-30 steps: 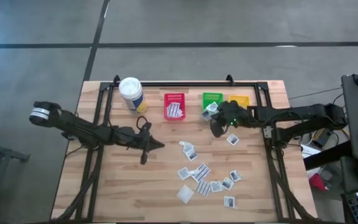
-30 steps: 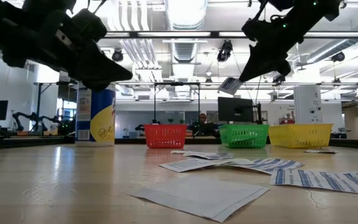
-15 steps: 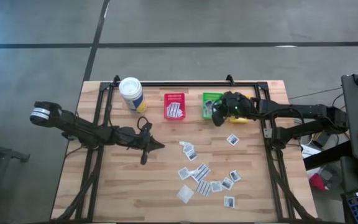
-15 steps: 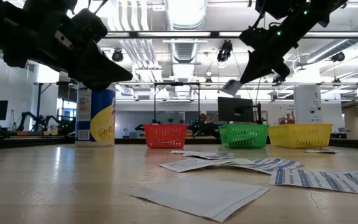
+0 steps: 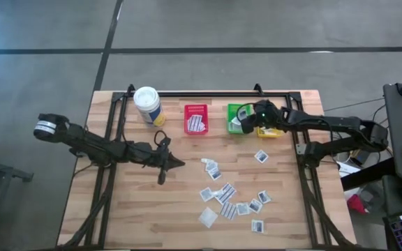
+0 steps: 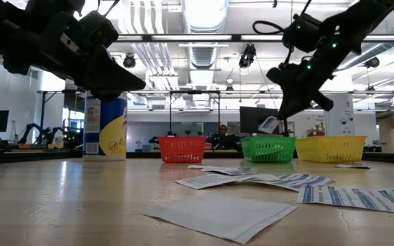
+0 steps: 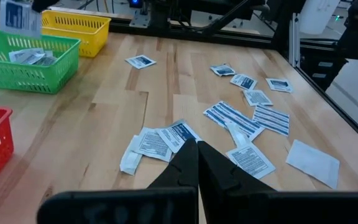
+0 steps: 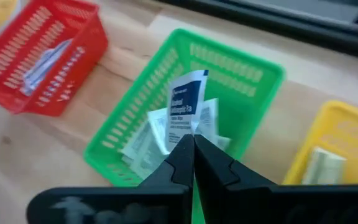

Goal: Pick & Place First Aid Supplies
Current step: Put the alcohol pad in the green bin

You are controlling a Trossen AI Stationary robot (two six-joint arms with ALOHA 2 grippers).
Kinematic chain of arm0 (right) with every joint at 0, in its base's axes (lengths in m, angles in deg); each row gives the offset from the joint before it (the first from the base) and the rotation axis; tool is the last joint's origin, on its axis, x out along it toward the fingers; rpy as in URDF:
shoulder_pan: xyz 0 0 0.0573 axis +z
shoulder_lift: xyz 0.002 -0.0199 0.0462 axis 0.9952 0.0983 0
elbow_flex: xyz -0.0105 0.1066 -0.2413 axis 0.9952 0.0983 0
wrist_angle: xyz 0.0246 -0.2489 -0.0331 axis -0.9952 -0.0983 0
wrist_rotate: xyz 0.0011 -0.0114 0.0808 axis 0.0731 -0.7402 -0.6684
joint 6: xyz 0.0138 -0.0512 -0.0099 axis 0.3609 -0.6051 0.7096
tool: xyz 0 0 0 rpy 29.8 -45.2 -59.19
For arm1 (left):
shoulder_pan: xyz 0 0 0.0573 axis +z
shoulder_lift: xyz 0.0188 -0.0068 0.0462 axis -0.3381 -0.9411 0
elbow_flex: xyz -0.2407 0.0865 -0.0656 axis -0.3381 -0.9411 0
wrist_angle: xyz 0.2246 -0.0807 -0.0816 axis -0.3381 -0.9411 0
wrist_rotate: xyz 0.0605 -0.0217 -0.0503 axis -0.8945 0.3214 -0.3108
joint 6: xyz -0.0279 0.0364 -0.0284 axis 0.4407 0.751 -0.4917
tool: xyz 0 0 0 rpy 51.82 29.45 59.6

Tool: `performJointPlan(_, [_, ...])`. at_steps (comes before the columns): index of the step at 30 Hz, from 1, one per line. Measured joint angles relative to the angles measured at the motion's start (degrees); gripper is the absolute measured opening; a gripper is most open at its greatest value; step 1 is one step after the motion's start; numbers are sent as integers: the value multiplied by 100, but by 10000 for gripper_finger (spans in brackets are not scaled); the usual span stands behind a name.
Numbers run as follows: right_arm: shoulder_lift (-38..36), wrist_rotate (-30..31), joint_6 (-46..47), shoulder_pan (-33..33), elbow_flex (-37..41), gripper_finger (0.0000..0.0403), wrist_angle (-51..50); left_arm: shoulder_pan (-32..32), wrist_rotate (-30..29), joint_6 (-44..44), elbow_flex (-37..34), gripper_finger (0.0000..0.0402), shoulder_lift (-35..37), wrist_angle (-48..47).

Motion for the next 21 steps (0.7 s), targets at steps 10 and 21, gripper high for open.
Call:
performJointPlan(10, [175,-198,477,6,428,8,949,0,-2,15,2,0,0,-2])
performJointPlan(21, [628,-440,593,29,630,8,1390,0,-4,9,0,0,-2,-20])
